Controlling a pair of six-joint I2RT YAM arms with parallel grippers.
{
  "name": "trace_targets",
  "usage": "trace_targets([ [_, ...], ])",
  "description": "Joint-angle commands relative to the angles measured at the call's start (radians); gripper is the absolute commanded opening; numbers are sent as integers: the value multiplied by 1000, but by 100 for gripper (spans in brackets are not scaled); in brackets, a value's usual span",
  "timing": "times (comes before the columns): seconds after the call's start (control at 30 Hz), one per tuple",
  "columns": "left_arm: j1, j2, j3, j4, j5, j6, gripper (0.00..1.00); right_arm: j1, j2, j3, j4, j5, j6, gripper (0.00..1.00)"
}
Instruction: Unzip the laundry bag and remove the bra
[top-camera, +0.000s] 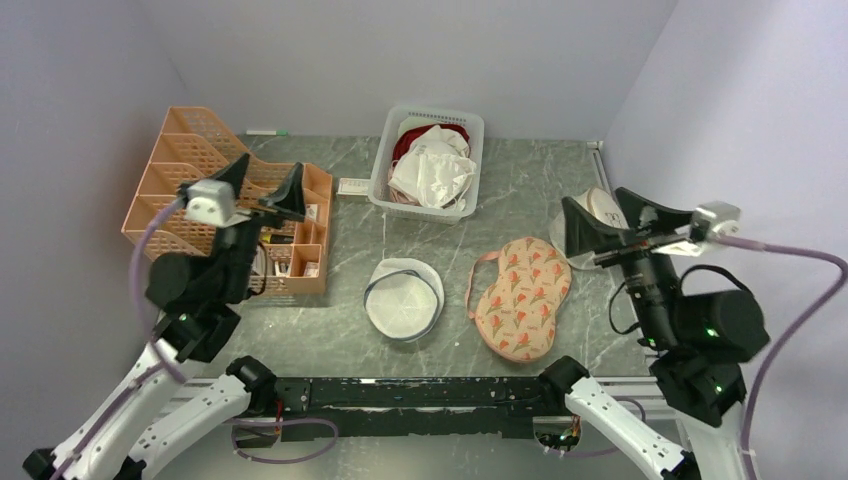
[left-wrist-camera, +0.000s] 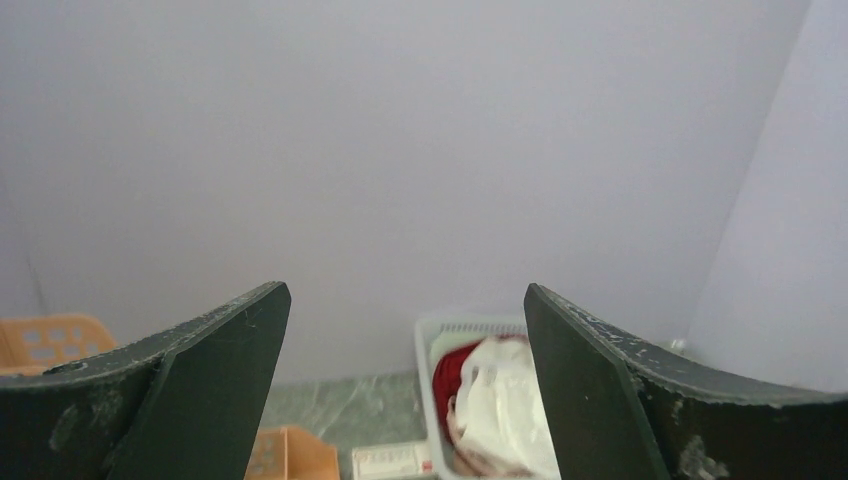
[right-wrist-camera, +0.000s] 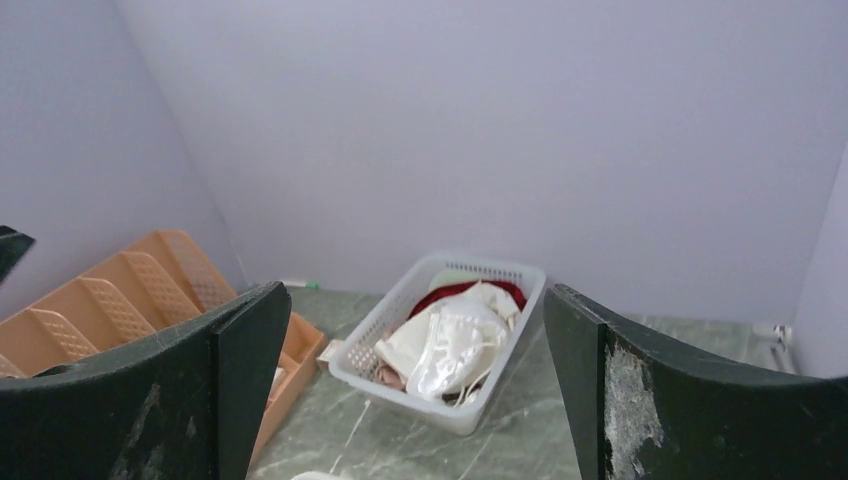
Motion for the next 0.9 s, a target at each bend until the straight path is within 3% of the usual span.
trace_targets([
  [0.0,27,-106,-12,69,131,-13,99,-3,-44,18,-19,-70,-104,100],
  [0.27,49,-186,-53,112,79,8,99,-3,-85,-6,20,44,-87,100],
  [0.63,49,-165,-63,116,61,13,99,-3,27,16,-17,174,-59,100],
  [0.87,49,-148,-66,115,51,16,99,-3,-12,-26,25,186,-37,100],
])
